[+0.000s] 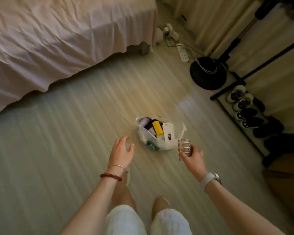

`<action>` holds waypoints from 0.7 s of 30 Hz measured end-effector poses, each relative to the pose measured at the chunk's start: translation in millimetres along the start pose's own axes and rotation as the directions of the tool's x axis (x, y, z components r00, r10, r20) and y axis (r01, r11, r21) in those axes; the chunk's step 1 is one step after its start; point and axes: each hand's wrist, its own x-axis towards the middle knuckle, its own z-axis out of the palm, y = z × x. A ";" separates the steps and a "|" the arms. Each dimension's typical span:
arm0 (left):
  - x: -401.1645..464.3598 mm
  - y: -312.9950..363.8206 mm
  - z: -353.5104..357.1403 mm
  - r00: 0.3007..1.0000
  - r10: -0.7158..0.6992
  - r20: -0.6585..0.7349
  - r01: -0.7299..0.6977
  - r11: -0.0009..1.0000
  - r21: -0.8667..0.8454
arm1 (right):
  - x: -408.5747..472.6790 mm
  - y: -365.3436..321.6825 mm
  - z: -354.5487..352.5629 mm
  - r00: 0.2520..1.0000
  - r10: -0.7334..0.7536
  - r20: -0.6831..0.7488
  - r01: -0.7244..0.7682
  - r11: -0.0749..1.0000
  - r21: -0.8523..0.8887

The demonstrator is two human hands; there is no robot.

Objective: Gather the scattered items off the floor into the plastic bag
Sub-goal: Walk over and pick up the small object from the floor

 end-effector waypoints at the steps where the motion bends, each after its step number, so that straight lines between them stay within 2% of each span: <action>1: 26.6 -4.1 -0.4 0.999 0.019 0.037 -0.020 0.999 0.029 | 17.2 -2.1 14.1 1.000 0.027 -0.009 -0.027 0.999 0.026; 6: 141.0 -28.7 23.6 0.990 0.033 0.139 -0.047 0.994 0.098 | 102.9 -11.2 83.1 0.989 0.147 -0.026 -0.141 0.974 0.177; 10: 220.7 -59.4 76.9 0.976 0.000 0.217 -0.028 0.992 0.126 | 171.9 -12.7 135.6 0.983 0.167 -0.072 -0.145 0.960 0.240; 13: 274.6 -86.5 129.0 0.975 -0.027 0.220 -0.002 0.991 0.131 | 233.0 2.1 181.0 0.992 0.106 -0.064 -0.093 0.978 0.189; 17: 327.9 -117.7 193.7 0.983 -0.025 0.181 0.002 0.992 0.125 | 310.3 27.0 239.6 0.997 -0.054 -0.064 0.057 0.997 0.047; 21: 354.5 -143.1 226.6 0.993 -0.095 0.063 0.095 0.995 -0.002 | 366.9 45.1 279.8 0.985 -0.169 -0.026 0.169 0.986 -0.007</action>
